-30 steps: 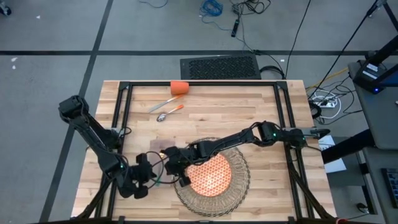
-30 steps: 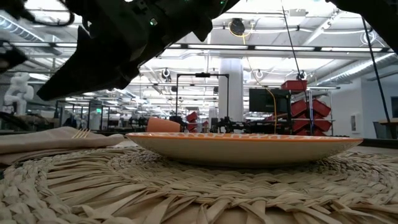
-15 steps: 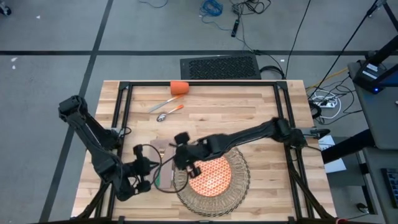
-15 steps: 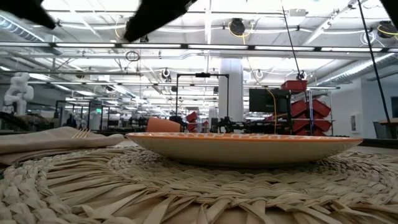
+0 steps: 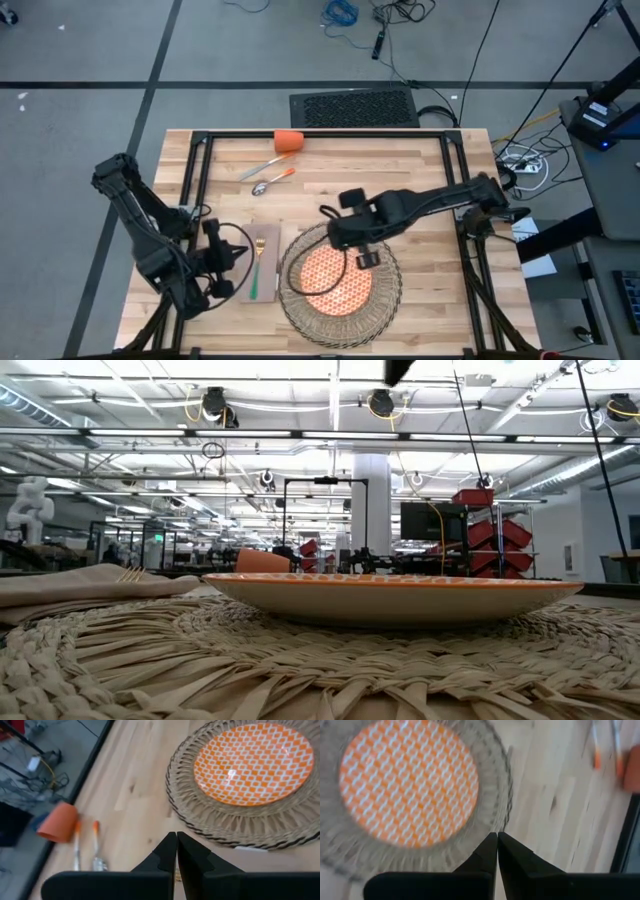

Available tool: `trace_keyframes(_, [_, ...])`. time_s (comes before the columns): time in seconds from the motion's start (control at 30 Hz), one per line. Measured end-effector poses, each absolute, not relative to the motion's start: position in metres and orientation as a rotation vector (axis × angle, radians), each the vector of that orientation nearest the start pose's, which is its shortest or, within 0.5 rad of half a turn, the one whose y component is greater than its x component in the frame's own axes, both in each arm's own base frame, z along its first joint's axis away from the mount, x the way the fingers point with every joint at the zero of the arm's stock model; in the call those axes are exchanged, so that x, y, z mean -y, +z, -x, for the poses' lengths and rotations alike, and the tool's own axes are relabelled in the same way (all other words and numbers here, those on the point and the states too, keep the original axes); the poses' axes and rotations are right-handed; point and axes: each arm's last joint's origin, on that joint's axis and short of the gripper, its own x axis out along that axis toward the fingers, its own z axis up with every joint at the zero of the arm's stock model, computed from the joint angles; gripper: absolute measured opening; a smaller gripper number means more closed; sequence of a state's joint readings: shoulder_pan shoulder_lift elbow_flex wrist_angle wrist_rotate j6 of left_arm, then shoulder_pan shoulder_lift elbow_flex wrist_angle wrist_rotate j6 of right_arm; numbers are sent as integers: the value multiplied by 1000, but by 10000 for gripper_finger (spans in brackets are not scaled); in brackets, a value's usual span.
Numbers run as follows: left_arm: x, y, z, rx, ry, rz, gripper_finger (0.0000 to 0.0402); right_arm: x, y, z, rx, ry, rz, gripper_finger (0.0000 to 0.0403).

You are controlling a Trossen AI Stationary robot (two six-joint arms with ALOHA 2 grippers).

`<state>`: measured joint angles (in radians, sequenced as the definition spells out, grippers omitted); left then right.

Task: Set table place
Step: Move the spoon to the middle right of the table

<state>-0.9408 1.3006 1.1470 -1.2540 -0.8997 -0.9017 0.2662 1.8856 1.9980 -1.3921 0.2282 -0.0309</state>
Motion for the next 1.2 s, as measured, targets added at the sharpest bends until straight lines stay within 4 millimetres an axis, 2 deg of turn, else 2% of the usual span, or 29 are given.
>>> trace_keyframes(0.2, [155, 311, -145, -759, 323, -330, 0, -98, 364, -329, -1285, 34, 308, 0])
trace_keyframes(0.47, [154, 313, -145, -784, 282, -450, 0, -113, 376, -308, -1276, 40, 286, 0])
trace_keyframes(0.77, [154, 313, -146, -771, 289, -454, 0, -129, 376, -303, -1271, 70, 303, 0])
trace_keyframes(1.2, [154, 313, -146, -771, 289, -453, 0, -134, 378, -309, -1194, 84, 288, 0])
